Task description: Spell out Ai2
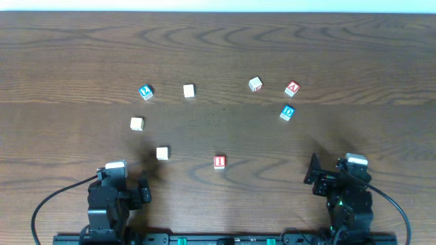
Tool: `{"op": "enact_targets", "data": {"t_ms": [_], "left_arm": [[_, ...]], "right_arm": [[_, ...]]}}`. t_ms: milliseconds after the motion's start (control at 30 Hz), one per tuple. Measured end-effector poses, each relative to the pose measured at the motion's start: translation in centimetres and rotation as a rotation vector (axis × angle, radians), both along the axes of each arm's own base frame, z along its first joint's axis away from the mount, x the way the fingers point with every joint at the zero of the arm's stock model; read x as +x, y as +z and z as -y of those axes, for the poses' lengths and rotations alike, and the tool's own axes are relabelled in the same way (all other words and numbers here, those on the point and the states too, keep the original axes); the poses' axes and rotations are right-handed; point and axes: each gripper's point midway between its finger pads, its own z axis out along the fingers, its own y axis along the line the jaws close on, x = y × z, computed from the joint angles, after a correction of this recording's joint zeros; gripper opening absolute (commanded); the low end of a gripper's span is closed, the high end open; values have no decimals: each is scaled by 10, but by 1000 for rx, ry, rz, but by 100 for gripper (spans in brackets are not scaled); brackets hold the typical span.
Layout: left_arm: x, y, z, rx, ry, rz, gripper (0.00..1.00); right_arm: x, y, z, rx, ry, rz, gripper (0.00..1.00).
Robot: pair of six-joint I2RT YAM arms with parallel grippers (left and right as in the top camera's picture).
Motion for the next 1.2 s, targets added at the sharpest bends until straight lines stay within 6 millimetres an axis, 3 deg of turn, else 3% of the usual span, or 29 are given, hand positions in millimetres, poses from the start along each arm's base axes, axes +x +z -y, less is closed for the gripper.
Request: {"op": "enact_targets", "data": {"t_ms": [1200], "left_arm": [[0,0,0,0,0,0,95]], "right_arm": [[3,8,2,-4,-14,37,99]]}}
